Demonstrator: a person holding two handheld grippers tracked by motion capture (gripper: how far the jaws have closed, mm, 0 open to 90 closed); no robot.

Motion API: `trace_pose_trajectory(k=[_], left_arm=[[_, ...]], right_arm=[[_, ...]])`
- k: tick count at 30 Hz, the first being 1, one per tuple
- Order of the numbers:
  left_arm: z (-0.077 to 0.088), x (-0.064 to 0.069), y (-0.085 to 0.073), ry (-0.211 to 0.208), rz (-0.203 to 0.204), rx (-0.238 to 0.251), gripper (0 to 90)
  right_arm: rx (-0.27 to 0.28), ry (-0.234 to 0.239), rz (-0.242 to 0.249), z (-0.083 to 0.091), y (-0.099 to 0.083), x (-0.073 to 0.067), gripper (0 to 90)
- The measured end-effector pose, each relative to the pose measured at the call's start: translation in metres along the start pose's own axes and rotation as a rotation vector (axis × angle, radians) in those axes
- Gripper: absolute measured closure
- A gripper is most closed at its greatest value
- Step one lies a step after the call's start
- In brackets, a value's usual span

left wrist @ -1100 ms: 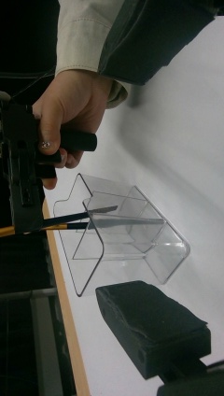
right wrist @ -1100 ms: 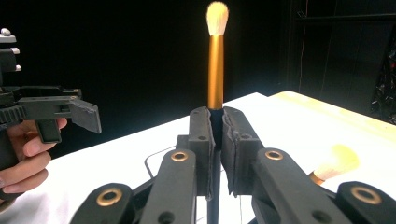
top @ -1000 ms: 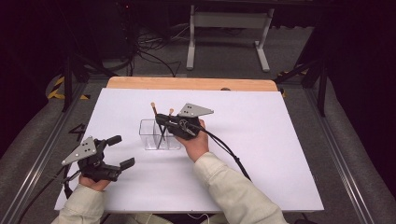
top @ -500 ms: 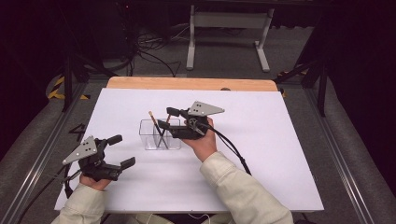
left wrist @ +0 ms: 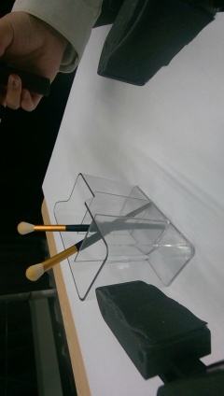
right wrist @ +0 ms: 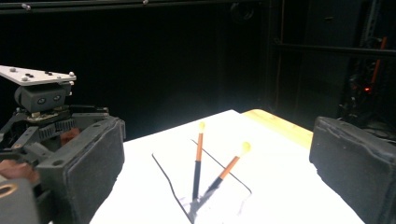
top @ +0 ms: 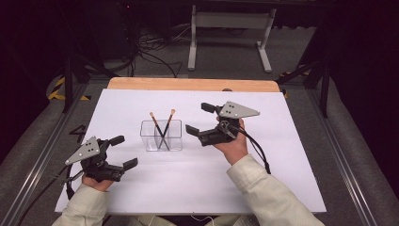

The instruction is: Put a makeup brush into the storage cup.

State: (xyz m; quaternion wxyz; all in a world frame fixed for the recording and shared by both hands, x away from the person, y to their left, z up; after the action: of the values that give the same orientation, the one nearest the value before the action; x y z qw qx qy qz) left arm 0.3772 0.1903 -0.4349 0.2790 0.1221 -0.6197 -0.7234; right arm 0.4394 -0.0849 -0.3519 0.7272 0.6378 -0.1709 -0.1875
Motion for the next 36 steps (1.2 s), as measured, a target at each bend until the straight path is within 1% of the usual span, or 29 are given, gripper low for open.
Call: trace_pose_trajectory(k=[1,3,4,5,6,9,11,12,15,16,18,19,20,21,22,24,26,27,28,29,33,36], left_arm=[[0.0,0.0,0.0,0.002,0.0,0.0,0.7],[-0.001,0.0,0.0,0.002,-0.001,-0.001,0.7],[0.0,0.0,0.001,0.0,-0.008,-0.003,0.7],[-0.001,0.0,0.001,0.001,-0.006,-0.002,0.7],[-0.001,-0.001,0.001,0.0,-0.007,0.0,0.7],[-0.001,-0.001,0.001,0.004,0.001,0.004,0.6],[-0.002,-0.001,0.002,0.004,-0.009,0.0,0.5],[-0.002,-0.001,0.002,0.004,-0.009,0.0,0.5],[-0.002,-0.001,0.002,0.003,-0.008,0.001,0.5],[-0.002,0.0,0.002,0.005,-0.008,0.004,0.5],[-0.002,0.0,0.003,0.005,-0.008,0.006,0.4],[-0.001,0.001,0.003,0.009,-0.006,0.007,0.4],[-0.001,0.002,0.004,0.004,-0.005,0.013,0.4],[-0.001,0.002,0.004,0.004,-0.005,0.013,0.4],[-0.001,0.002,0.004,0.004,-0.004,0.013,0.4],[-0.001,0.002,0.004,0.002,-0.006,0.012,0.4],[-0.001,0.003,0.004,-0.002,-0.001,0.01,0.4],[-0.001,0.003,0.004,0.0,-0.001,0.01,0.4],[-0.001,0.003,0.004,0.0,0.0,0.011,0.4],[-0.001,0.003,0.004,-0.001,0.0,0.013,0.4],[0.003,0.006,0.003,0.003,-0.011,0.003,0.3],[0.004,0.007,0.004,0.002,-0.007,0.013,0.3]], right_arm=[[-0.017,-0.009,-0.004,0.007,0.0,0.002,2.3],[-0.031,-0.02,-0.009,0.015,0.0,0.004,1.4],[-0.034,-0.024,-0.006,0.021,0.0,0.006,1.4],[-0.037,-0.029,-0.001,0.025,0.0,0.007,1.4],[-0.039,-0.044,0.006,0.034,0.0,0.01,1.3],[-0.049,-0.068,0.015,0.048,-0.001,0.016,1.0],[-0.045,-0.083,0.021,0.057,-0.002,0.019,1.0],[-0.045,-0.083,0.021,0.057,-0.002,0.019,1.0],[-0.03,-0.103,0.009,0.072,-0.003,0.027,0.7],[-0.035,-0.104,0.009,0.079,-0.005,0.03,0.5],[-0.058,-0.12,0.017,0.085,-0.009,0.034,0.3],[-0.058,-0.12,0.017,0.085,-0.009,0.034,0.3],[-0.062,-0.125,0.015,0.092,-0.012,0.038,0.3],[-0.062,-0.125,0.015,0.092,-0.012,0.038,0.3],[-0.062,-0.13,0.014,0.096,-0.013,0.039,0.3],[-0.066,-0.142,0.007,0.106,-0.017,0.043,0.3],[-0.068,-0.137,-0.005,0.112,-0.021,0.045,0.3],[-0.068,-0.137,-0.005,0.112,-0.021,0.045,0.3],[-0.076,-0.143,-0.011,0.115,-0.023,0.046,0.3],[-0.073,-0.147,-0.017,0.12,-0.026,0.049,0.2],[-0.062,-0.167,-0.022,0.132,-0.032,0.052,0.2],[-0.067,-0.177,-0.019,0.136,-0.037,0.053,0.2]])
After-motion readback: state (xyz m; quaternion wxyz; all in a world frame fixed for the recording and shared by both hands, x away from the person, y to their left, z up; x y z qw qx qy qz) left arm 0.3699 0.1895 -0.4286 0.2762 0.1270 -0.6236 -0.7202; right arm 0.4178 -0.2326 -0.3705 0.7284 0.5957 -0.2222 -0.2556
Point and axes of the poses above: each handheld gripper's, and its own axes: z roughly backward along the jaws, y roughly out of its top, x roughly to its right, the point moved 7 cm from there along -z, roughly forward along the jaws, and after that the axes turned 3 degrees about z, right-handed, at the moved point
